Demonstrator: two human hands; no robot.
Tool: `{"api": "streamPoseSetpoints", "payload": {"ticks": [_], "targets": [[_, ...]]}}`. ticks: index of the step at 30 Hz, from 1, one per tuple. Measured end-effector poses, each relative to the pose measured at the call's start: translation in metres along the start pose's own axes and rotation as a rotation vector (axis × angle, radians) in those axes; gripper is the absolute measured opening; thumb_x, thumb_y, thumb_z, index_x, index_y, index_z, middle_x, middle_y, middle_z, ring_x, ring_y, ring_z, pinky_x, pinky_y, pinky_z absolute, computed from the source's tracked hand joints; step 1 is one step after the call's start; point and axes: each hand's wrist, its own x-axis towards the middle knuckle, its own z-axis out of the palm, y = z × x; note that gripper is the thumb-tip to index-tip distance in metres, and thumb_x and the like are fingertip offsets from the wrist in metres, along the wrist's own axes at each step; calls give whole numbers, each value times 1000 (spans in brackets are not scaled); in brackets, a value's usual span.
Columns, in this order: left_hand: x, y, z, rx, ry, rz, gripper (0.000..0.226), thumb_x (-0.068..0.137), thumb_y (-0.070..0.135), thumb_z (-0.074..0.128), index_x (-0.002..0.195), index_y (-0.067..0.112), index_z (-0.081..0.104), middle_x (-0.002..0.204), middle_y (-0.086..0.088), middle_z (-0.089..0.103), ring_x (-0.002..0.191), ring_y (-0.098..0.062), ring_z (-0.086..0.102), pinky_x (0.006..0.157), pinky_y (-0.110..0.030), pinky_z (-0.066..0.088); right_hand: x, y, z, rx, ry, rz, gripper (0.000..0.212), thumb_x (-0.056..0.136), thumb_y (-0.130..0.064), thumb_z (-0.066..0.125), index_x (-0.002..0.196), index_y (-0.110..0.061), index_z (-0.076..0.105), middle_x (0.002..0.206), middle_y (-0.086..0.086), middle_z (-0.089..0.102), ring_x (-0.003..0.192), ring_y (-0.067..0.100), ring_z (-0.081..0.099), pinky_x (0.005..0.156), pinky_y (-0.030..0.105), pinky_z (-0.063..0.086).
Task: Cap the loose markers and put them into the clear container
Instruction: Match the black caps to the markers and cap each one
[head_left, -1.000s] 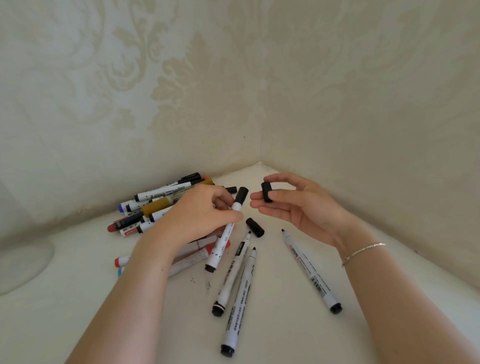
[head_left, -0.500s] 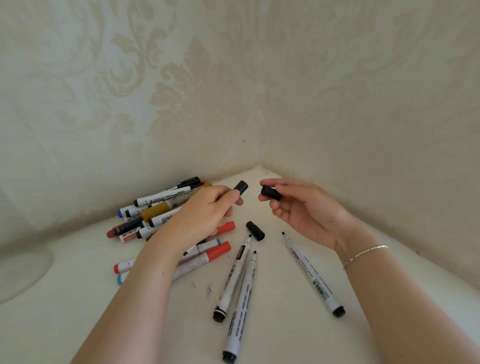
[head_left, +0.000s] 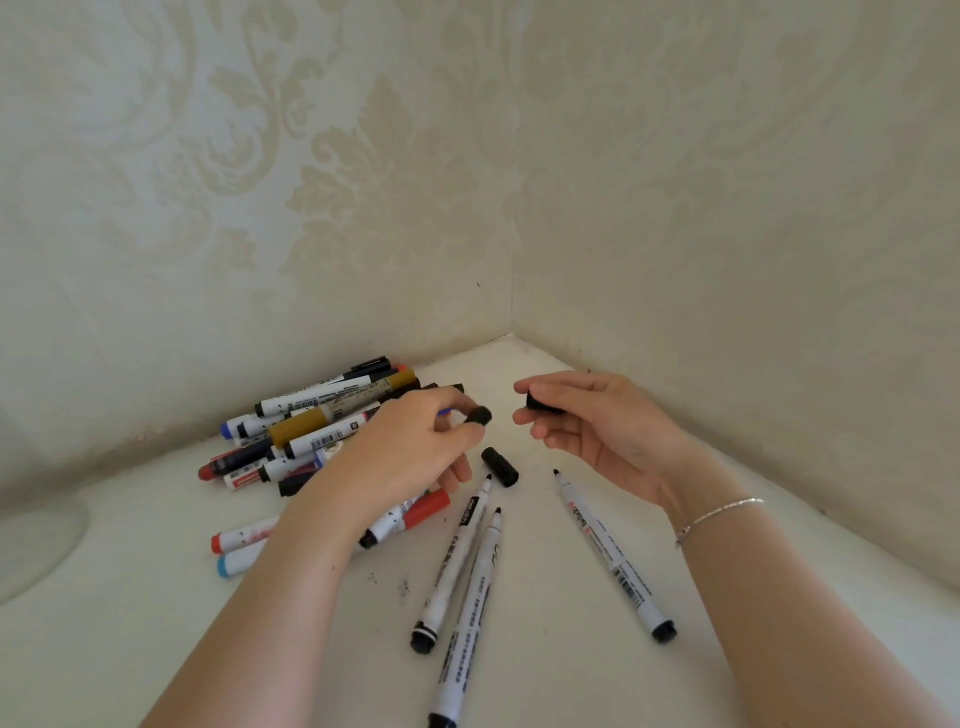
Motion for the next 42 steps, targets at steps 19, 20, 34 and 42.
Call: {"api": "streamPoseSetpoints", "payload": {"ticks": [19,20,34,42], "targets": [[1,-3,9,468,3,126,30,85,41,63,112,42,50,99,13,41,82,-2,52,72,-28,50,-1,0,-1,55,47,-28,14,92,4,54,105,3,58,101,24,70,92,32,71,79,33,59],[0,-2,8,481,-2,129,23,84,42,64,104,40,52,103,13,39,83,-1,51,72,-28,50,-1,1,-1,38,53,-31,14,92,2,54,105,3,59,101,24,70,93,31,71,79,33,59],[-13,20,12,736,-61,-7,29,81,52,63,87,24,66,99,6,42,84,-14,56,67,-29,48,4,2,-3,-98,175,-143,19,91,-1,57,109,-5,58,91,10,71,71,18,62,66,25,47],[-18,22,24,815,-52,-21,20,91,37,54,91,18,62,93,1,50,79,-15,56,63,-25,42,6,4,-2,-127,164,-171,16,92,-4,57,100,-8,70,82,6,68,66,12,57,61,22,45]]}}
